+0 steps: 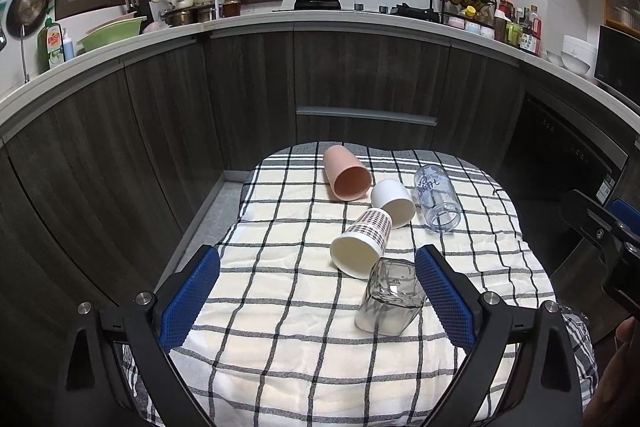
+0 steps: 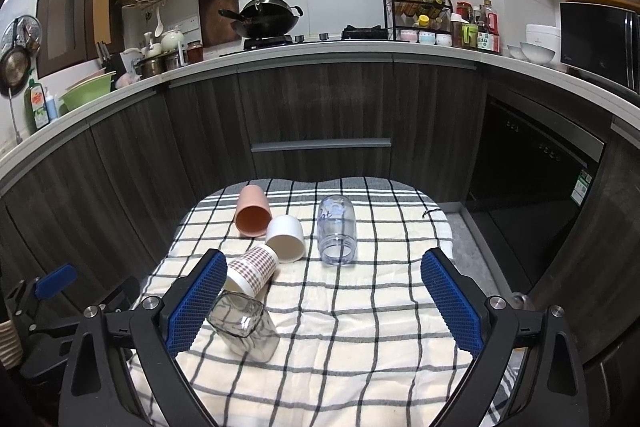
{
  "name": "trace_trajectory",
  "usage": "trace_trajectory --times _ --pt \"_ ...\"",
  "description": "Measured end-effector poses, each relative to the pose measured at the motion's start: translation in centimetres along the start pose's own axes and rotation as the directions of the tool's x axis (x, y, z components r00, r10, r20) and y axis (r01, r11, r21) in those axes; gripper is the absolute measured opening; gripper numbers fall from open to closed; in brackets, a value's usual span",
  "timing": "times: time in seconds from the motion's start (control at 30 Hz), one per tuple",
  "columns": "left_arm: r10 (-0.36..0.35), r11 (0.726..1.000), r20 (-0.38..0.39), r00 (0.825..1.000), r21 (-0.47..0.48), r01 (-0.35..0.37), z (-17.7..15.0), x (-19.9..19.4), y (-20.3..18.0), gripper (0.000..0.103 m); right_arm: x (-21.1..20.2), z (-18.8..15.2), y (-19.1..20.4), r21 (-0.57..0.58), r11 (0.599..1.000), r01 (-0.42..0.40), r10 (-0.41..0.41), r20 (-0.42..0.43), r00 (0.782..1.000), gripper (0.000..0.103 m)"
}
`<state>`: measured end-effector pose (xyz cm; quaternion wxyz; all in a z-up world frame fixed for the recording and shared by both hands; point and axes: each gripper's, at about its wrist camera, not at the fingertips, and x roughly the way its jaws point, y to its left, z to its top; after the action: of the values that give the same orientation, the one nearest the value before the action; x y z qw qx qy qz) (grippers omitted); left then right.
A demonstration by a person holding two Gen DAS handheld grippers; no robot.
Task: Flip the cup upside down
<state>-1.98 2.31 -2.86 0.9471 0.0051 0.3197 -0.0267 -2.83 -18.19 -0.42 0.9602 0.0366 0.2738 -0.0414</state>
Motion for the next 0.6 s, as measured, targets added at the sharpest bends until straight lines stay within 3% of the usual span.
trace_trajectory --times 0.6 --pt "-0.006 1.0 -0.009 1.0 0.002 0.006 -0.02 0.13 -0.09 0.1 -0.16 0.07 -0.11 0.007 1.0 -0.004 0.004 0.002 1.0 0.098"
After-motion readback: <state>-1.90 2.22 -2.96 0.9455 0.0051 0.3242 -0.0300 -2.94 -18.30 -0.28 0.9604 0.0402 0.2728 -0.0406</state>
